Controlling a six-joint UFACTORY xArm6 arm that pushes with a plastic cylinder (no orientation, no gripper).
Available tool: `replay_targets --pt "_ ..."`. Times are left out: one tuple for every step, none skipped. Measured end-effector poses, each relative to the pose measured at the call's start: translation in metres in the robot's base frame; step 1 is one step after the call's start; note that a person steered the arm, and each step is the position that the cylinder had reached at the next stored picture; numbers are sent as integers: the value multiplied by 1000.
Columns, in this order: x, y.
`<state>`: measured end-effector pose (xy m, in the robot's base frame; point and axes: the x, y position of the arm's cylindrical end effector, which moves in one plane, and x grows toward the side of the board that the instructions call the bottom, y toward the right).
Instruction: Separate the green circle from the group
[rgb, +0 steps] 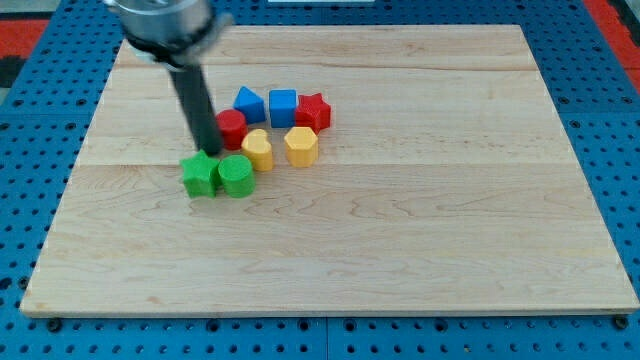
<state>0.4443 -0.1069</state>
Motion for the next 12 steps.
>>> replay_targets --pt "23 67" --pt "27 63" --pt "24 19" --pt "32 -4" --pt "77 62" --pt "92 155" --pt "69 145" --pt "39 133" --pt "32 186" --pt "11 198" --pt "-2 247" --pt "92 303"
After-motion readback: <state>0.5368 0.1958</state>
